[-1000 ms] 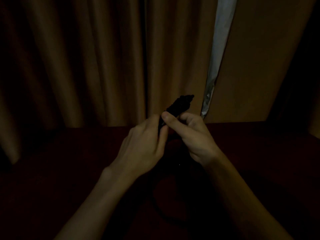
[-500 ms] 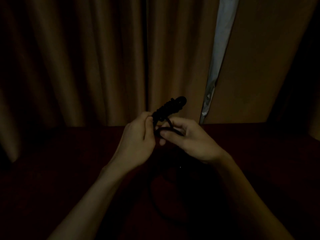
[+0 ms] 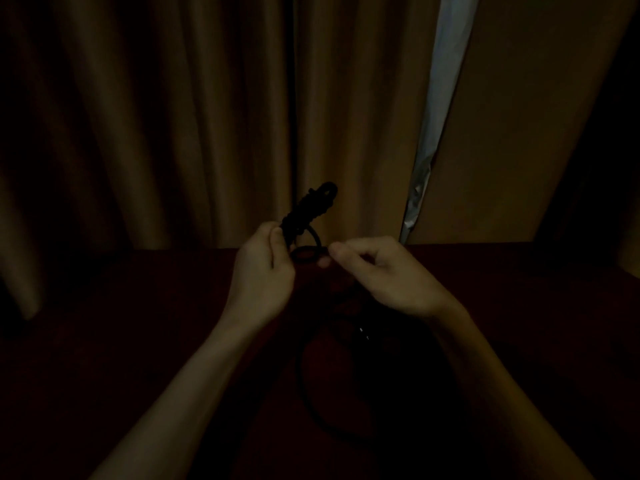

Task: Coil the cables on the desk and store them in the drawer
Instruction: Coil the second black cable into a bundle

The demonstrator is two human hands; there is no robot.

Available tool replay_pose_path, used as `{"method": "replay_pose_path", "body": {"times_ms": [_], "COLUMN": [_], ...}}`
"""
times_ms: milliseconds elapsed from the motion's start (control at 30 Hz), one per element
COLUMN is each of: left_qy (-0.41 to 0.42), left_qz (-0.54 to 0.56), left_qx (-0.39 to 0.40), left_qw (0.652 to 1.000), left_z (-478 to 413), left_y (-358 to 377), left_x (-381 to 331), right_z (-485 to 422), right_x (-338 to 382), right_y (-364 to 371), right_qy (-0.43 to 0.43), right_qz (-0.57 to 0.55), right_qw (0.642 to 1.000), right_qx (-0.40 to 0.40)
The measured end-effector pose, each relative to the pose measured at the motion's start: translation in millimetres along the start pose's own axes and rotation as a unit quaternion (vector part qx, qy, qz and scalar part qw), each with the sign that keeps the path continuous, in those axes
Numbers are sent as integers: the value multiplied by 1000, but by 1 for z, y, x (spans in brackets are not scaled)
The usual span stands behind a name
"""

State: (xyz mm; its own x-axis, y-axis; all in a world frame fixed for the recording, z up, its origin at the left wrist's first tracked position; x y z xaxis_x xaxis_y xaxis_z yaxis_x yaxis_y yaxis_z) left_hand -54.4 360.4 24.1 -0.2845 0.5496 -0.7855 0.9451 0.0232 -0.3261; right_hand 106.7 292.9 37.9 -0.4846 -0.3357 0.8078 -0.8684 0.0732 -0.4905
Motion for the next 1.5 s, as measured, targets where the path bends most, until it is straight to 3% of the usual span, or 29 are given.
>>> {"method": "replay_pose_path", "body": {"times_ms": [133, 233, 300, 433, 500, 567, 700, 867, 933, 1067, 1200, 1367, 1500], "left_qy": [-13, -43, -69, -120, -129, -128, -136, -145, -140, -81, 19, 101, 107], "left_qz": [10, 48, 99, 237, 283, 288, 265, 258, 250, 166, 31, -52, -43], "left_qx": [6, 3, -5, 6, 29, 47, 60, 56, 57, 50, 35, 32, 48], "left_qw": [1000, 998, 993, 964, 950, 948, 953, 954, 956, 981, 999, 993, 992], "left_z": [-1, -1, -1, 1, 1, 2, 5, 4, 4, 7, 8, 12, 15], "left_y": [1, 2, 3, 3, 4, 7, 12, 11, 11, 13, 6, 6, 10], "left_x": [3, 6, 4, -7, -11, -12, -10, -5, -5, -9, -14, -20, -22], "right_z": [0, 0, -2, -7, -9, -11, -10, -6, -7, -9, -5, -5, -8], "right_x": [3, 1, -5, -25, -38, -47, -39, -26, -25, -18, -11, -5, -6], "right_y": [0, 10, 16, 17, 19, 21, 19, 13, 12, 1, -2, 12, 15], "right_qy": [-26, -18, 7, 69, 107, 143, 119, 17, 15, -2, -19, 43, 40], "right_qz": [49, 15, 13, 115, 50, -84, -282, -330, -347, -215, -48, -173, -138], "right_qw": [998, 999, 999, 991, 993, 985, 951, 944, 938, 975, 998, 984, 990], "right_qx": [11, 40, 47, 16, -12, -45, -49, 6, 10, -53, -21, 13, -7]}}
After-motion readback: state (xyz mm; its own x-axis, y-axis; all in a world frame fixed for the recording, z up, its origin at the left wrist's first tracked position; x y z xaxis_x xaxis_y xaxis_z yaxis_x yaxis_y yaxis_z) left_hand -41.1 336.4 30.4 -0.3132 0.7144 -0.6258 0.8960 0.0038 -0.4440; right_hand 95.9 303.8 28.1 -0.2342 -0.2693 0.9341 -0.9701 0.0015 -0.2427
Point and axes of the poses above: each hand's wrist, its own z-axis away from the middle knuckle, its own y-axis out of the palm, x = y × z, the point moved 5 cm from there along -z, towards the middle knuckle, and after that the axes turned 2 degrees about x, right-handed, at the moved point
